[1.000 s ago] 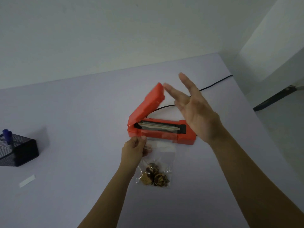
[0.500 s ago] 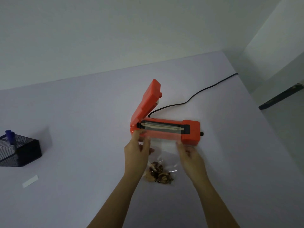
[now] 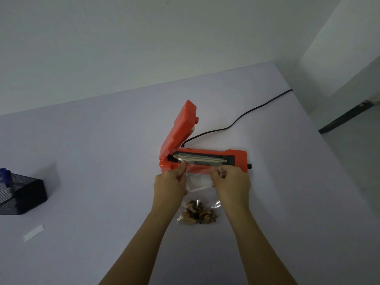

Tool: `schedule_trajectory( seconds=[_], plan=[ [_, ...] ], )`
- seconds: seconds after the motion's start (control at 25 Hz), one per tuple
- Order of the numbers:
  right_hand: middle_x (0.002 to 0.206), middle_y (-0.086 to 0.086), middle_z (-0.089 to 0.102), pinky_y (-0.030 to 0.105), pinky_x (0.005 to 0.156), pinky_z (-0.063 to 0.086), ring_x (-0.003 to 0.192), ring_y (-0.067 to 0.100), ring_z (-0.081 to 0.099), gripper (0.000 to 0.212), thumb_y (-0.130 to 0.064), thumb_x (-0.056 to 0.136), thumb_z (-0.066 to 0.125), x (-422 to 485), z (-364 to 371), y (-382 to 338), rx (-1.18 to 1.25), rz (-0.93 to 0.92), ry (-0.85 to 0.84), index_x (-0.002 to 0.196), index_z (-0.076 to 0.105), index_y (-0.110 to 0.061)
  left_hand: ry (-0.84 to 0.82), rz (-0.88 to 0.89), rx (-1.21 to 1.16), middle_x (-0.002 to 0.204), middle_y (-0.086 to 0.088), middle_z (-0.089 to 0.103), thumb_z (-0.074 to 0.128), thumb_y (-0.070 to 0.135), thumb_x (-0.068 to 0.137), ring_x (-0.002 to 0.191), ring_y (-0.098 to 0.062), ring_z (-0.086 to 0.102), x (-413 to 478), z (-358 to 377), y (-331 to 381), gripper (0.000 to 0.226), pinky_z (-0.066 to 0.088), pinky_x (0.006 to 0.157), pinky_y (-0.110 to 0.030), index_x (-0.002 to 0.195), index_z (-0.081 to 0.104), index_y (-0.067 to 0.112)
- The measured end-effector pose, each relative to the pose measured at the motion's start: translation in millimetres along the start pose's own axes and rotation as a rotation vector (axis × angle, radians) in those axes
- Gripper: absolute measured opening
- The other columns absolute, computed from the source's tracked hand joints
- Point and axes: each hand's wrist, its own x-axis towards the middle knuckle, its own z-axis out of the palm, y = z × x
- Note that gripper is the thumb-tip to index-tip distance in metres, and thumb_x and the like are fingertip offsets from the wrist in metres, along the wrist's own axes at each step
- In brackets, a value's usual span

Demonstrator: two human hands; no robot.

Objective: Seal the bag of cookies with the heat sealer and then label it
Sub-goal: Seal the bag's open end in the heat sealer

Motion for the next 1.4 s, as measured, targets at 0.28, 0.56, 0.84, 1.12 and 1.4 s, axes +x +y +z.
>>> schedule_trajectory(
  seconds=[0.28, 0.56, 0.84, 1.12, 1.4],
  plan=[
    [0.053, -0.011, 0.054, 0.010, 0.045, 0.033, 0.045, 0.003, 0.049, 0.020, -0.020, 0.091, 0.058, -2.8, -5.3, -10.5, -0.055, -0.191, 0.052, 0.076, 0.070, -0.013, -0.045, -0.058, -0.029, 0.072, 0.011, 0.057, 0.049, 0.017, 0.095, 0.052, -0.009, 0.065, 5.9, -2.4, 0.3, 0.023, 0.047, 0.047, -0.005, 0.113, 0.065, 0.021],
    [0.070, -0.010, 0.069, 0.030, 0.061, 0.059, 0.060, 0.004, 0.066, 0.016, -0.026, 0.088, 0.062, -13.6, 0.0, 4.8, 0.262, -0.210, 0.069, 0.094, 0.073, -0.016, -0.021, -0.071, -0.161, 0.077, 0.005, 0.068, 0.053, 0.021, 0.094, 0.048, -0.009, 0.066, 0.2, -3.4, -6.4, 0.024, 0.052, 0.053, -0.010, 0.113, 0.065, 0.029],
    [0.078, -0.005, 0.073, 0.024, 0.060, 0.057, 0.066, 0.008, 0.068, 0.018, -0.026, 0.086, 0.063, -17.2, 4.8, -3.7, 0.288, -0.328, 0.087, 0.097, 0.073, -0.016, 0.012, -0.049, -0.160, 0.087, 0.003, 0.069, 0.054, 0.021, 0.093, 0.054, -0.002, 0.064, 0.0, 2.5, -13.0, 0.030, 0.048, 0.055, -0.004, 0.121, 0.060, 0.033],
    [0.071, -0.014, 0.068, 0.018, 0.057, 0.054, 0.059, 0.003, 0.067, 0.014, -0.023, 0.087, 0.063, -13.4, 3.9, -3.4, 0.334, -0.281, 0.074, 0.093, 0.073, -0.015, 0.083, -0.018, -0.215, 0.070, 0.002, 0.069, 0.055, 0.015, 0.093, 0.055, -0.006, 0.066, -5.3, -0.7, -20.1, 0.033, 0.049, 0.063, -0.003, 0.122, 0.059, 0.031],
    [0.074, -0.013, 0.069, 0.019, 0.058, 0.055, 0.064, 0.005, 0.067, 0.022, -0.033, 0.086, 0.062, -18.0, 9.2, -17.0, 0.360, -0.404, 0.064, 0.094, 0.073, -0.016, 0.059, -0.040, -0.203, 0.069, 0.010, 0.061, 0.054, 0.016, 0.093, 0.052, 0.007, 0.060, -3.2, 1.2, -22.7, 0.032, 0.043, 0.060, 0.002, 0.122, 0.060, 0.027]
  ],
)
